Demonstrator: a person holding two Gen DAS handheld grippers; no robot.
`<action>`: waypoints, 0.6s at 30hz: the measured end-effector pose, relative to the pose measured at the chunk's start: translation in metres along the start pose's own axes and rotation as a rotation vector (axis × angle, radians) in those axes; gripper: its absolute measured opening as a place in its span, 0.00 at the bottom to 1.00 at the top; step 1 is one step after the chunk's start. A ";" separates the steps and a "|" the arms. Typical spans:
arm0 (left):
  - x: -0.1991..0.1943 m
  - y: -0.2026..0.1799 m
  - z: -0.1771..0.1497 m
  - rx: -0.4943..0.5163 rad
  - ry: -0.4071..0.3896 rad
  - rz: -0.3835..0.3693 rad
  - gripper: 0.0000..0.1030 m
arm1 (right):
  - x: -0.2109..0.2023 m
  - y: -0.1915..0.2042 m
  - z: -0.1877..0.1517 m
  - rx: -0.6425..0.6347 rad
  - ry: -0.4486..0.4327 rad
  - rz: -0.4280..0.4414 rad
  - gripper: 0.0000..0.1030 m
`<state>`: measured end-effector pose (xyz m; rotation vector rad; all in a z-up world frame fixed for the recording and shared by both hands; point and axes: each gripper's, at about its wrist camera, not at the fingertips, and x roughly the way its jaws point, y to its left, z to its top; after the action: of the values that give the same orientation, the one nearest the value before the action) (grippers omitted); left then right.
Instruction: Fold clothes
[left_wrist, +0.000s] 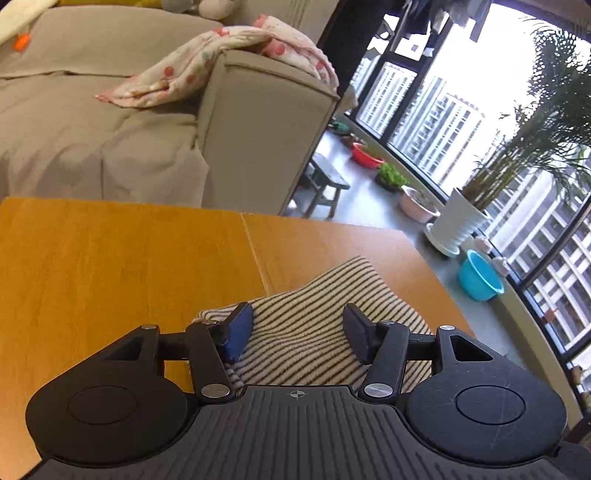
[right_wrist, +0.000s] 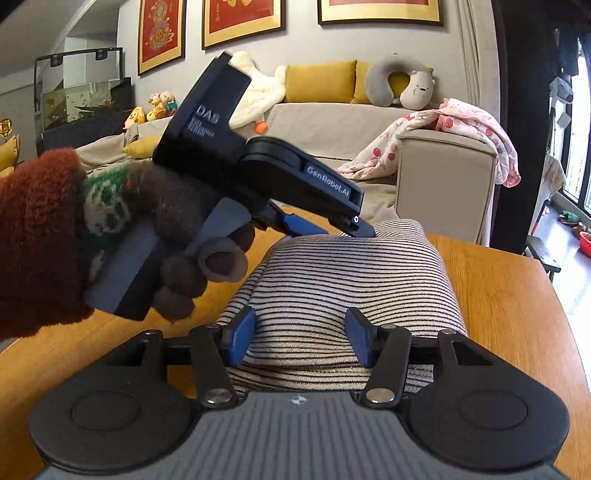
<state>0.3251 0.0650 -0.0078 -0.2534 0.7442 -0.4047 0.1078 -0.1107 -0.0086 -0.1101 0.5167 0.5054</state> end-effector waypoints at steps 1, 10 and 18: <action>-0.011 -0.003 -0.001 -0.005 -0.023 0.014 0.60 | 0.000 0.000 0.000 -0.001 0.001 0.003 0.53; -0.062 -0.017 -0.047 -0.074 0.029 -0.052 0.80 | 0.001 0.001 -0.001 -0.013 -0.007 0.003 0.54; -0.043 -0.003 -0.061 -0.077 0.074 -0.077 0.72 | -0.044 -0.052 -0.001 0.120 -0.063 0.128 0.83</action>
<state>0.2531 0.0763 -0.0242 -0.3415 0.8259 -0.4605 0.0994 -0.1752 0.0116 0.0543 0.4931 0.5992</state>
